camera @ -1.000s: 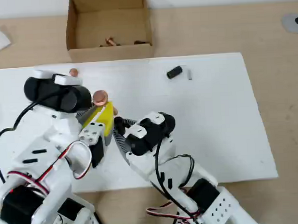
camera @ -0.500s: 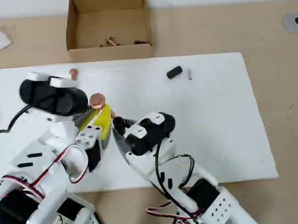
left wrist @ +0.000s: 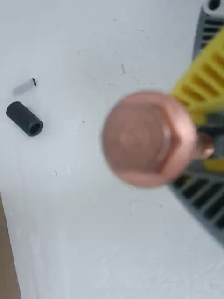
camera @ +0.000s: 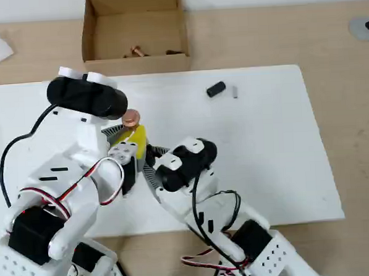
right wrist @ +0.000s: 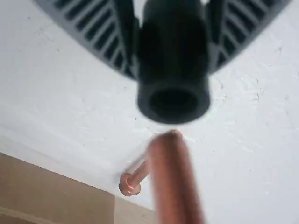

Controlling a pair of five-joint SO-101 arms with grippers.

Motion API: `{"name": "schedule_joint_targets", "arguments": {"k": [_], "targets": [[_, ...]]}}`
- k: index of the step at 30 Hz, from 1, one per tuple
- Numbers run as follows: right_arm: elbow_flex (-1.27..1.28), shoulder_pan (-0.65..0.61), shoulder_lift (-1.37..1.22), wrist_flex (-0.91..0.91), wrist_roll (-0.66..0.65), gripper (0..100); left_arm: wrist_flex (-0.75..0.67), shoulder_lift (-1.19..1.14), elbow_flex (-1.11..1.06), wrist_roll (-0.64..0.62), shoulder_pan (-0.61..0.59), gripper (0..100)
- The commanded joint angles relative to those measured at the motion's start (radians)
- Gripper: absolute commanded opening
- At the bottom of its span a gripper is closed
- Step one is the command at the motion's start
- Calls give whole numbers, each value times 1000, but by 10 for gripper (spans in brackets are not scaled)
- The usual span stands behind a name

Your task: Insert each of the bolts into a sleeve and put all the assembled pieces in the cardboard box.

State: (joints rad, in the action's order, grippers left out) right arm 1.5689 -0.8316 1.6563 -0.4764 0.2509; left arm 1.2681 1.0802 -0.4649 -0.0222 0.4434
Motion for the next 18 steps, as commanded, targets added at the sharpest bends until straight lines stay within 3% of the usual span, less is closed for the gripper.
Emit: {"name": "schedule_joint_targets", "arguments": {"k": [1,18], "targets": [[-30,-7,13,8,2,9,12,-5,64,-3,14,5],[-30,-7,13,8,2,9,48,-12,48,-6,14,5]]}}
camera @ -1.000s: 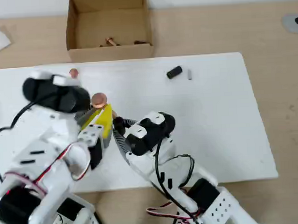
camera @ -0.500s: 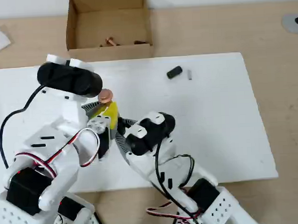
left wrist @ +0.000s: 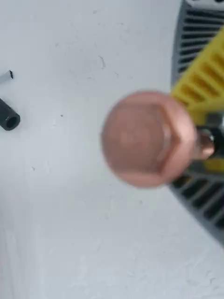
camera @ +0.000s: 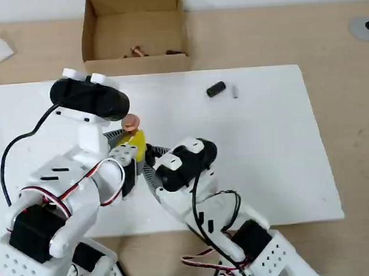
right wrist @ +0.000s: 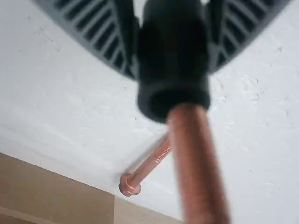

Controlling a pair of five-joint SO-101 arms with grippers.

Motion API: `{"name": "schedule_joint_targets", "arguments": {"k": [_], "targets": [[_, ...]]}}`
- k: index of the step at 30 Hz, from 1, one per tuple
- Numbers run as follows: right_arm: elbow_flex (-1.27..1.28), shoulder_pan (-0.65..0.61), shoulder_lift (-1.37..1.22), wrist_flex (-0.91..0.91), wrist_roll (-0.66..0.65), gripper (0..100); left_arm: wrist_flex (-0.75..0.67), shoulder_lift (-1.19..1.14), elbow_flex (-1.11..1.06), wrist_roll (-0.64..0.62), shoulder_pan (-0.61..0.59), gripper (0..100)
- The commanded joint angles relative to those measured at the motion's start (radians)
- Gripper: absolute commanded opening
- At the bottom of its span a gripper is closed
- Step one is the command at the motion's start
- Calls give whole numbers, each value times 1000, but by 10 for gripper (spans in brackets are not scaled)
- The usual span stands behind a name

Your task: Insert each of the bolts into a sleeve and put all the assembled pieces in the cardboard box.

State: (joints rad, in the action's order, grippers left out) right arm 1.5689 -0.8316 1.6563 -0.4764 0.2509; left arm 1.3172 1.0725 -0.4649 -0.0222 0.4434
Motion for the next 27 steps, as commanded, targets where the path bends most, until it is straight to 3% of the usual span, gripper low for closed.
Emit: {"name": "schedule_joint_targets", "arguments": {"k": [1,27], "targets": [[-30,-7,13,8,2,9,-2,-4,43,-6,14,5],[-33,-7,13,8,2,9,-68,-5,-25,-32,14,6]]}}
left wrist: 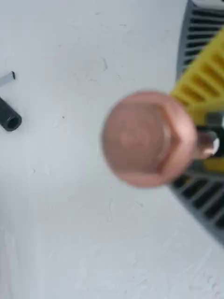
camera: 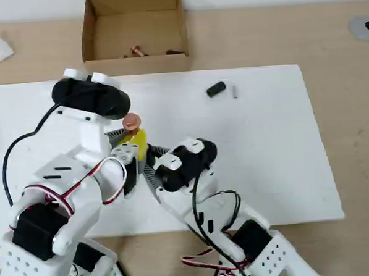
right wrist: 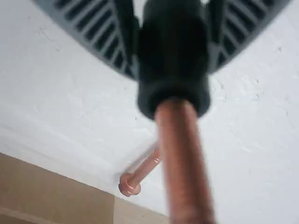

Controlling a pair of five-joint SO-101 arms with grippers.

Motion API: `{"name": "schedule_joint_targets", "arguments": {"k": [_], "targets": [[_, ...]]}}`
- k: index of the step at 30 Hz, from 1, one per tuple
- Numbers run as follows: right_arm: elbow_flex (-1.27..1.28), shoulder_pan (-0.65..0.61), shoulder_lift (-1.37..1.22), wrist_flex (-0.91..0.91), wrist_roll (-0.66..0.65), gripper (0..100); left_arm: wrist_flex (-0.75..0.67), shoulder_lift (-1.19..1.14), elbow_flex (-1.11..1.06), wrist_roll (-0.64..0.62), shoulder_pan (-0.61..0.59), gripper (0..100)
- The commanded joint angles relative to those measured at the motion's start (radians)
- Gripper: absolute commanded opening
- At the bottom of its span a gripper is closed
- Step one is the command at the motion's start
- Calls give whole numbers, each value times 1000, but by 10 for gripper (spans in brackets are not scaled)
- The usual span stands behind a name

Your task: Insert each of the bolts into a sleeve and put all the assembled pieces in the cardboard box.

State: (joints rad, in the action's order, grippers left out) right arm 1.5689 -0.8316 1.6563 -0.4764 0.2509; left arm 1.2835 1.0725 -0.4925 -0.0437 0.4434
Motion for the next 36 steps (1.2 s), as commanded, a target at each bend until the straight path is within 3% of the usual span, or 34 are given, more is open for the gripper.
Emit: {"name": "schedule_joint_targets", "arguments": {"k": [1,22,28,36], "targets": [[-33,-7,13,8,2,9,-35,-5,3,-11,14,6],[-35,-7,13,8,2,9,-31,-5,-38,-12,15,6],[-35,-7,13,8,2,9,-8,-4,-37,-12,110,6],[-35,-5,13,8,2,9,-2,1,-41,-8,114,6]]}}
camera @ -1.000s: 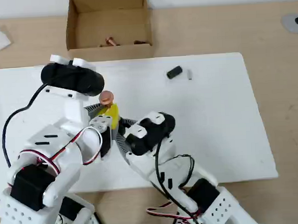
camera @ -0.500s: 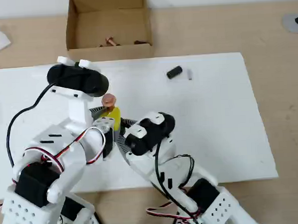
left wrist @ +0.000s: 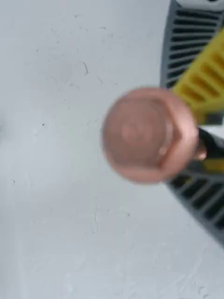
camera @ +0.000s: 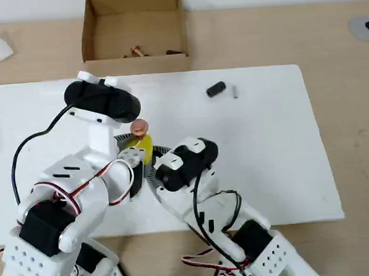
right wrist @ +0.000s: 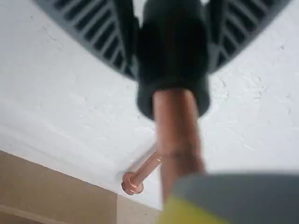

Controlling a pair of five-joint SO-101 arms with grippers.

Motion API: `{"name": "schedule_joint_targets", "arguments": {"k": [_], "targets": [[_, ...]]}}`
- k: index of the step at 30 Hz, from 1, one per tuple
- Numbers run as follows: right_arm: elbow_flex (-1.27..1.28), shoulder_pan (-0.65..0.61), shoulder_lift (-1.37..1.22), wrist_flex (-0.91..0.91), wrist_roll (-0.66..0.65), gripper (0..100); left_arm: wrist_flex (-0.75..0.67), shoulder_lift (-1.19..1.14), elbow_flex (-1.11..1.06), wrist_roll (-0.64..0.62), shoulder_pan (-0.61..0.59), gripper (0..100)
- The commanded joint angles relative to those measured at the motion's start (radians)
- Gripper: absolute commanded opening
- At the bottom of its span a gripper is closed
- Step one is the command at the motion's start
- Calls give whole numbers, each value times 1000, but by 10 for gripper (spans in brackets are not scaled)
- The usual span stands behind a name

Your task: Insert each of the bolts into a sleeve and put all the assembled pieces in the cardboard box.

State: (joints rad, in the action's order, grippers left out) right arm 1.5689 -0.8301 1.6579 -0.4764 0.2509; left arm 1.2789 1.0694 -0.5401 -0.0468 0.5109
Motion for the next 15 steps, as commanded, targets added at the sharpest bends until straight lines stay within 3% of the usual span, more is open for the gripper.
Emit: {"name": "schedule_joint_targets", "arguments": {"k": [1,7,15], "targets": [[-35,-7,12,8,2,9,5,4,6,-5,34,6],[-36,-7,12,8,2,9,26,-2,8,-3,-72,16],[-36,-7,12,8,2,9,97,-2,14,-26,-71,111]]}}
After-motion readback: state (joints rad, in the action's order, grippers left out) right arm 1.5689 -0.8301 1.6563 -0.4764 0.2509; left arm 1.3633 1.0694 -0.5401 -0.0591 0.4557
